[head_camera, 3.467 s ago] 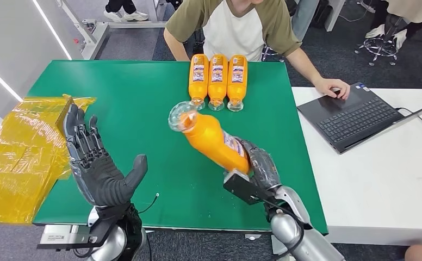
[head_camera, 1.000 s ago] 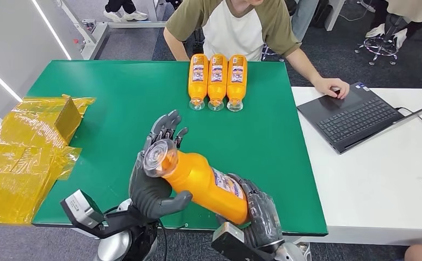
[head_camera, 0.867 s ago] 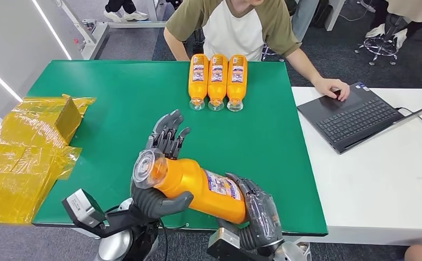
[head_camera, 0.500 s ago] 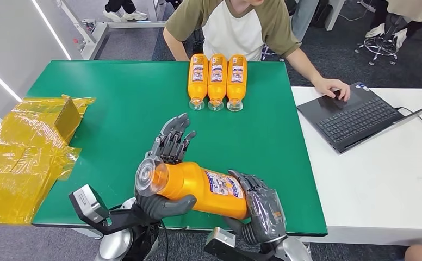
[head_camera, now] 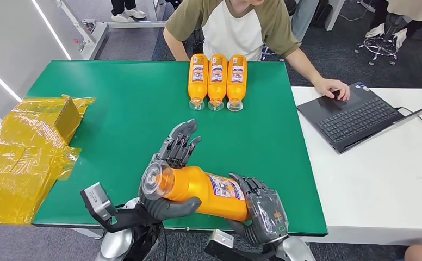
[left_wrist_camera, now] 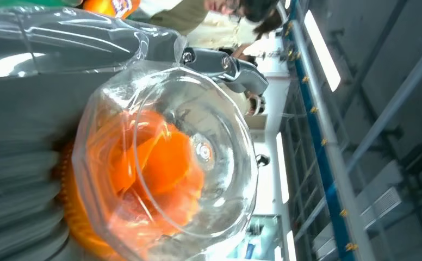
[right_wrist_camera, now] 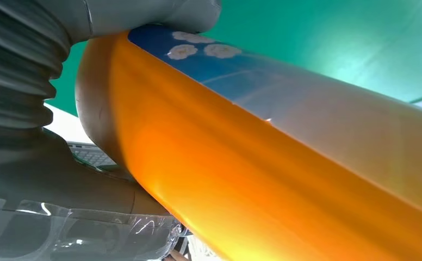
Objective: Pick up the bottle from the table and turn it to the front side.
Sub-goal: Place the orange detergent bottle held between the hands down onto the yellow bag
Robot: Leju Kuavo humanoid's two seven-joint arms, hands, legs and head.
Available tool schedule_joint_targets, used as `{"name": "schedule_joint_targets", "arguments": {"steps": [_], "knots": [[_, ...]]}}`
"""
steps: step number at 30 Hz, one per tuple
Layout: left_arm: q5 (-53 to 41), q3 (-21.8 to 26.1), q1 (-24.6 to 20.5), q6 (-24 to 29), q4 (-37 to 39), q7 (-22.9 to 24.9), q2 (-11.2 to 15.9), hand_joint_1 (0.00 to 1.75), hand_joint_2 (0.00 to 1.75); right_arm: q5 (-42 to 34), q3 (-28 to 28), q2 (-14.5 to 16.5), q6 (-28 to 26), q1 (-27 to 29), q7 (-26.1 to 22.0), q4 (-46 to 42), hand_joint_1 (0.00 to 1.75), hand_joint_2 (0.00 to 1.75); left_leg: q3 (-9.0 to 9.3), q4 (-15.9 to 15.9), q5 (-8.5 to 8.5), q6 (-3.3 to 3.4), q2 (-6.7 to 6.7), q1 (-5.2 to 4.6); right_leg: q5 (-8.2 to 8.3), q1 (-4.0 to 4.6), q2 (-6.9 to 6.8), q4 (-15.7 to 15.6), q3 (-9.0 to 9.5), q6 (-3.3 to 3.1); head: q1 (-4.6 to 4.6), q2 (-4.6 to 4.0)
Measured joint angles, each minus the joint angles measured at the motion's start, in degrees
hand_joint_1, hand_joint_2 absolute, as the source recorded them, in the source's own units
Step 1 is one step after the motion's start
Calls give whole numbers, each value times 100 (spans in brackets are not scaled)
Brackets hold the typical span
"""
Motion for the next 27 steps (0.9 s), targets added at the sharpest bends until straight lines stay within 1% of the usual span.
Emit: {"name": "schedule_joint_targets", "arguments": {"steps": [4,18,19,22,23,25,27], "knots": [[-50,-1,0,-2,30,31,21,175,175,-21,4,-50,-15,58,38,-47,175,175,0,0,-2,-1,1,0,0,0,1,0,-1,0,-1,0],[-48,-1,-11,-2,33,32,21,175,175,-57,43,-54,-244,147,49,-169,175,175,0,0,-4,-4,3,0,0,0,4,0,-2,0,0,0],[-44,-1,-13,-2,33,32,21,175,175,-60,46,-54,-264,151,44,-169,137,175,0,0,-4,-4,3,0,0,0,4,0,-2,0,0,0],[-37,-1,-20,-1,33,32,19,175,175,-67,52,-54,-340,159,21,-169,6,175,-1,0,-4,-4,3,0,0,0,4,0,-2,0,0,0],[-36,-1,-26,4,33,32,18,175,175,-75,56,-53,-390,163,1,-169,0,175,-1,0,-4,-4,3,0,0,0,3,0,-2,0,0,0],[-37,1,-44,38,33,44,8,175,175,-139,69,-50,-586,179,-83,-170,0,175,-1,0,-4,-4,3,0,0,0,2,0,-1,0,1,0],[-23,16,-57,119,34,61,-4,175,175,-320,81,-34,-966,207,-247,-177,0,175,-2,0,-4,-4,2,1,0,0,2,1,-1,0,0,0]]}}
